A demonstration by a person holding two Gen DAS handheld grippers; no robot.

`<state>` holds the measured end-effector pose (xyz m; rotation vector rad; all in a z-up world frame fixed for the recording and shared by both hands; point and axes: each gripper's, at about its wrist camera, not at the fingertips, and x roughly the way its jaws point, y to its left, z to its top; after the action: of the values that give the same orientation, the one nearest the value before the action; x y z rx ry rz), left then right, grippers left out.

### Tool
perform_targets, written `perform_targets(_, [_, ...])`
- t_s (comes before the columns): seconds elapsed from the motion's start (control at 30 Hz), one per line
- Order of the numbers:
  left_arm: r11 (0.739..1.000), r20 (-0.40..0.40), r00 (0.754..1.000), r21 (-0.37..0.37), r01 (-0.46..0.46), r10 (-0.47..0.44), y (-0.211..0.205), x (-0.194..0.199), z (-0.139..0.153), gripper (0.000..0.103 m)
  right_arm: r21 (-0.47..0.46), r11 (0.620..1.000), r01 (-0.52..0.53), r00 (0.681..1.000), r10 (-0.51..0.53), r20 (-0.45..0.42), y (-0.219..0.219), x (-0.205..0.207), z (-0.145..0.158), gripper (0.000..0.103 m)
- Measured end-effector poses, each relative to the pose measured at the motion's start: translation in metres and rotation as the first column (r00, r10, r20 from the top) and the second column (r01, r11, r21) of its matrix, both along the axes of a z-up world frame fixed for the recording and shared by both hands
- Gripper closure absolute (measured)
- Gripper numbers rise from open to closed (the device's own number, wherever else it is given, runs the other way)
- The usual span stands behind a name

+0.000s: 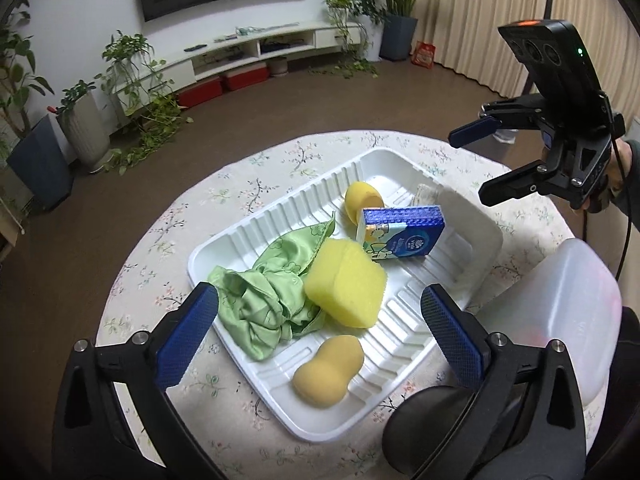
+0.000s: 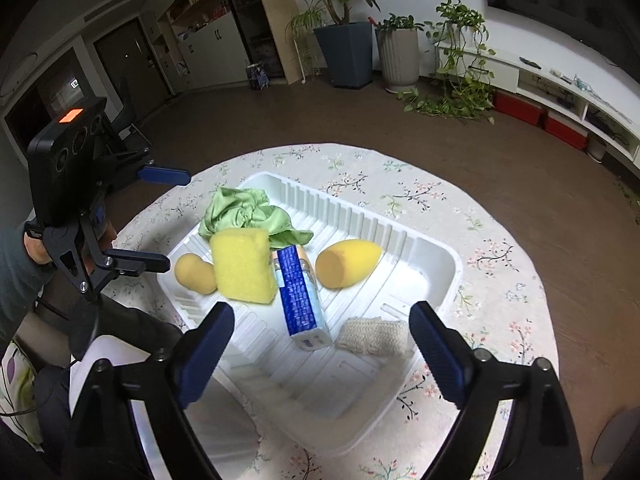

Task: Organize soft objects
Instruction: 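Return both tools to the cream loofah and white knitted mitt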

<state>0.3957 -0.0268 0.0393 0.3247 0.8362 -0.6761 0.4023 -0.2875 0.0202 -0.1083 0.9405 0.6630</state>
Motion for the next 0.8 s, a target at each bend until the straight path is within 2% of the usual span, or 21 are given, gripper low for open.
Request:
perform_targets(0.1, [0.999, 0.017, 1.0, -0.034, -0.02, 0.02, 0.006, -0.008, 0.006, 0.0, 0.002, 1.0, 0.015, 1.0, -0.015, 0.012, -0.002, -0.007, 0.007, 0.009])
perform_targets(0.2, [0.997, 0.026, 0.998, -0.053, -0.047, 0.049, 0.015, -0.02, 0.011, 0.0, 0.009, 0.999, 0.042, 0.999, -0.042, 0.02, -0.011, -0.015, 0.014, 0.0])
perform_targets(0.4, [0.988, 0.038, 0.993, -0.112, -0.107, 0.112, 0.041, -0.056, 0.018, 0.0, 0.047, 0.994, 0.103, 0.994, -0.104, 0.031, -0.029, -0.041, 0.024, 0.0])
perform_targets(0.6, [0.976, 0.038, 0.985, -0.142, -0.163, 0.17, 0.061, -0.103, 0.015, 0.0, 0.09, 0.987, 0.135, 0.99, -0.139, 0.036, -0.039, -0.095, 0.024, 0.0])
perform_targets(0.8, [0.964, 0.034, 0.972, -0.142, -0.224, 0.231, 0.074, -0.155, 0.004, 0.0, 0.111, 0.985, 0.134, 0.99, -0.138, 0.029, -0.035, -0.159, 0.015, 0.0])
